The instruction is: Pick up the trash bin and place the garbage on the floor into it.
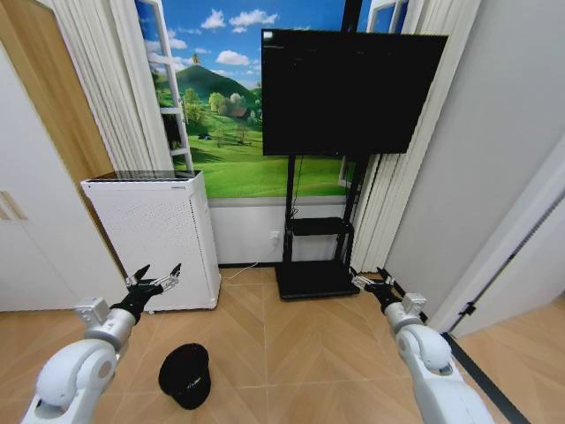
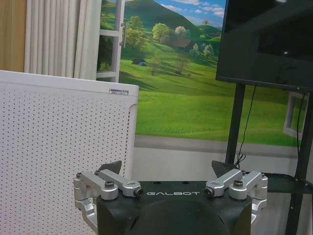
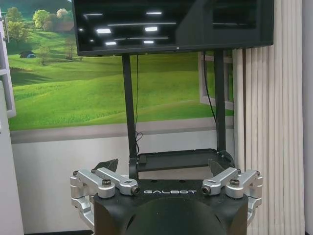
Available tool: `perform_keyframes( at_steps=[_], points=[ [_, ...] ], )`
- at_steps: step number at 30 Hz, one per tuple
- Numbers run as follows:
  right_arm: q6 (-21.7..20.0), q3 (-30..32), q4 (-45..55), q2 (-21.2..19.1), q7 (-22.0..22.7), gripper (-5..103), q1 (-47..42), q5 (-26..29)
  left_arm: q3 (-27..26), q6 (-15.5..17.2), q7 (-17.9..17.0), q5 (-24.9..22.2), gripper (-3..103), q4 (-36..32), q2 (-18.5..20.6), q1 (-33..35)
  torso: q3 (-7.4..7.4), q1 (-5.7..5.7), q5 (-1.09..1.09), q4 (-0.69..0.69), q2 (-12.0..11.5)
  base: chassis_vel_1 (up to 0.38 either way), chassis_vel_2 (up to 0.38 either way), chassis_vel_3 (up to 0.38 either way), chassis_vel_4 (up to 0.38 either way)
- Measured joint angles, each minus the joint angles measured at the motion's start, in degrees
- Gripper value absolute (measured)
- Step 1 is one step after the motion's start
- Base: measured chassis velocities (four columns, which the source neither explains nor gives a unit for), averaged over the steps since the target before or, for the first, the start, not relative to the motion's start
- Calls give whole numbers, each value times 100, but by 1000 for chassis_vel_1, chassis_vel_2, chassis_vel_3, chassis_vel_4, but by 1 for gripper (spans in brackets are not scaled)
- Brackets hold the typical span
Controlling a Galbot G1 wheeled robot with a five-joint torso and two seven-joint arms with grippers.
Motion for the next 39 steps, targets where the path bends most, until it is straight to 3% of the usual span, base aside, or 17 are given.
perform_keyframes(
  at_steps=[14,39],
  points=[
    [-2,137,56,-100,-99,100,-201,70,-5,67,-97,-15,100,-166,-46,101,-2,1,0,-1,-5,21,-27,-29,17],
    [13,172,156,34,-101,100,-336,-7,-16,59,-76,9,100,-118,-158,87,-4,-2,0,0,-8,164,-172,-170,165]
  ],
)
